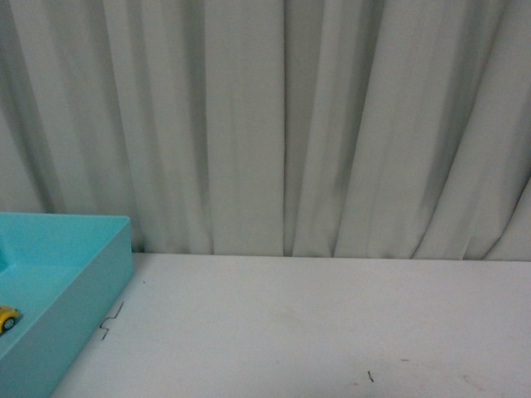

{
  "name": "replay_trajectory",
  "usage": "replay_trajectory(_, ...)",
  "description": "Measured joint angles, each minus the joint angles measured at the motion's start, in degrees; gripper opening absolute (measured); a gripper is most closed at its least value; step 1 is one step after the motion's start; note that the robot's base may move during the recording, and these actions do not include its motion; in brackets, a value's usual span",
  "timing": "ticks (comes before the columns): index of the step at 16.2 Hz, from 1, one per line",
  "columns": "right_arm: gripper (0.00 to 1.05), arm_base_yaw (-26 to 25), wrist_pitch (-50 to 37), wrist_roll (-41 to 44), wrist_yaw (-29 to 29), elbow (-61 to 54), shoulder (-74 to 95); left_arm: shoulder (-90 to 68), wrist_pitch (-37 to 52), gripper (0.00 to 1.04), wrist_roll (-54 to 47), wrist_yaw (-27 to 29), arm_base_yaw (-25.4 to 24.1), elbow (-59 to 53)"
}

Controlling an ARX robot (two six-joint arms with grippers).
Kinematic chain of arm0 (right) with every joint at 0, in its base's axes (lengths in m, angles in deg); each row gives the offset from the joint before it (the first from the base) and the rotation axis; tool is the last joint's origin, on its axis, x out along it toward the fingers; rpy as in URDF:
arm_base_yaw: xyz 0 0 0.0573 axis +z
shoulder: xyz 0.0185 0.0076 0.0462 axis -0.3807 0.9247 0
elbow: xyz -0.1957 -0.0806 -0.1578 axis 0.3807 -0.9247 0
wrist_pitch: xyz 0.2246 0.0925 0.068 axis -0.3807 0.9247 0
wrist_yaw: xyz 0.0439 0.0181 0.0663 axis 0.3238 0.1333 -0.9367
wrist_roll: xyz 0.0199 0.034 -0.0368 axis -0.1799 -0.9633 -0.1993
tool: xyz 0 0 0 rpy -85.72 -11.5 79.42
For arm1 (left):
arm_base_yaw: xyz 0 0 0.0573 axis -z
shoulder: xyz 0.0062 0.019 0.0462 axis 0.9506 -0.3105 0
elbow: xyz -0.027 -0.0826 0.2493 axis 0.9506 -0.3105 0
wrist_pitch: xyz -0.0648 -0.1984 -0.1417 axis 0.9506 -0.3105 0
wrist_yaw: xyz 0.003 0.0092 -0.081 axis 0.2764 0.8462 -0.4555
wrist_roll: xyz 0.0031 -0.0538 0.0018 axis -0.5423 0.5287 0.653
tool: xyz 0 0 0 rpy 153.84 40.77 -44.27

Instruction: Wind up and store yellow beetle toy

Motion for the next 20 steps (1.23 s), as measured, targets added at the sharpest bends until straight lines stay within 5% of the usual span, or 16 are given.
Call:
replay_trajectory(9, 0.98, 0.0, 0.0, 0.0, -0.1, 0.0, 0.0, 4.6, -2.2, 0.05, 0.0, 0.0, 0.0, 0.0)
replay_trajectory(16, 0.98, 0.0, 0.0, 0.0, -0.1, 0.0, 0.0, 4.6, -2.2, 0.93, 0.0, 0.0, 0.0, 0.0)
replay_trajectory(20, 0.98, 0.0, 0.0, 0.0, 0.0, 0.0, 0.0, 4.6, -2.2, 0.98, 0.0, 0.0, 0.0, 0.0)
